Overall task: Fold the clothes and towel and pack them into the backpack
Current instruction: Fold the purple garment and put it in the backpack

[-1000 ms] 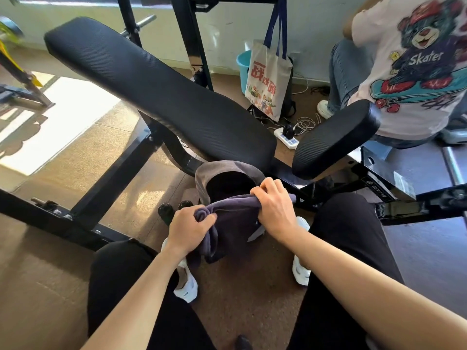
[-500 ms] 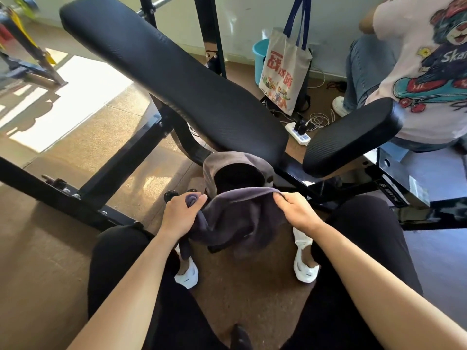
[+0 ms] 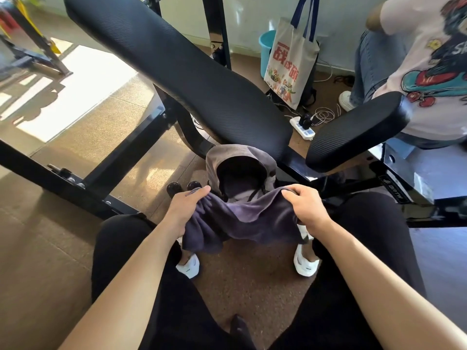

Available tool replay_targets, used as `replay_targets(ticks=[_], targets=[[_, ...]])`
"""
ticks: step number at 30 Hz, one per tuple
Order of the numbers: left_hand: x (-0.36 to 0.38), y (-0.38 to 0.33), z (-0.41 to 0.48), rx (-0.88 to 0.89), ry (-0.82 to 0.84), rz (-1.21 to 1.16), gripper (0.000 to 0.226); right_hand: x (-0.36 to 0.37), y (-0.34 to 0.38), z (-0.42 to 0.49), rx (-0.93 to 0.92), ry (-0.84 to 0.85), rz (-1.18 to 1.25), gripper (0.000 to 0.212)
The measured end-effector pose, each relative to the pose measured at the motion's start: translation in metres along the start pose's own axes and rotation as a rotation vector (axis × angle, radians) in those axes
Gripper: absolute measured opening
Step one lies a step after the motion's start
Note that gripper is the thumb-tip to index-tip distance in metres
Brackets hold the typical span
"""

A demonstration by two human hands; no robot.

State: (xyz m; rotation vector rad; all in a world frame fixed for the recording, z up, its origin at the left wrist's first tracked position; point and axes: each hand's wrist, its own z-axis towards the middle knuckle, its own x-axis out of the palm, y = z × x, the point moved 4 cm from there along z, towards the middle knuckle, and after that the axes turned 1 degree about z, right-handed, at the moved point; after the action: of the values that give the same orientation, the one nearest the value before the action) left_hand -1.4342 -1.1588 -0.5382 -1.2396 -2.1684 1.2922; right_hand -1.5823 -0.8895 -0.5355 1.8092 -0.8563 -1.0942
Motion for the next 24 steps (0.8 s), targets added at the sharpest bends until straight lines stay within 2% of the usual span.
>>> replay_targets(ticks=[3, 7, 10, 12, 15, 19, 24], targets=[[0.015, 0.006, -0.006, -0.090, 0.176, -0.045, 0.049, 0.023, 0.013, -0.019, -0.045, 0.226, 0.108, 0.031], [0.044, 0.005, -0.027, -0.020, 0.456, -0.042, 0.020, 0.055, 0.022, -0.048, -0.055, 0.503, 0.243, 0.050], [0.059, 0.008, -0.040, 0.046, 0.643, 0.036, 0.031, 0.066, 0.029, -0.062, -0.064, 0.644, 0.228, 0.059], [0.060, 0.008, -0.042, 0.101, 0.688, 0.098, 0.041, 0.066, 0.031, -0.063, -0.072, 0.697, 0.194, 0.057], [0.057, 0.006, -0.041, 0.140, 0.705, 0.152, 0.046, 0.061, 0.029, -0.055, -0.089, 0.634, 0.159, 0.041], [0.054, 0.003, -0.037, 0.162, 0.665, 0.169, 0.030, 0.054, 0.021, -0.043, -0.106, 0.483, 0.015, 0.008], [0.048, 0.005, -0.037, 0.148, 0.684, 0.292, 0.032, 0.041, 0.019, -0.032, -0.076, 0.346, 0.026, 0.008]])
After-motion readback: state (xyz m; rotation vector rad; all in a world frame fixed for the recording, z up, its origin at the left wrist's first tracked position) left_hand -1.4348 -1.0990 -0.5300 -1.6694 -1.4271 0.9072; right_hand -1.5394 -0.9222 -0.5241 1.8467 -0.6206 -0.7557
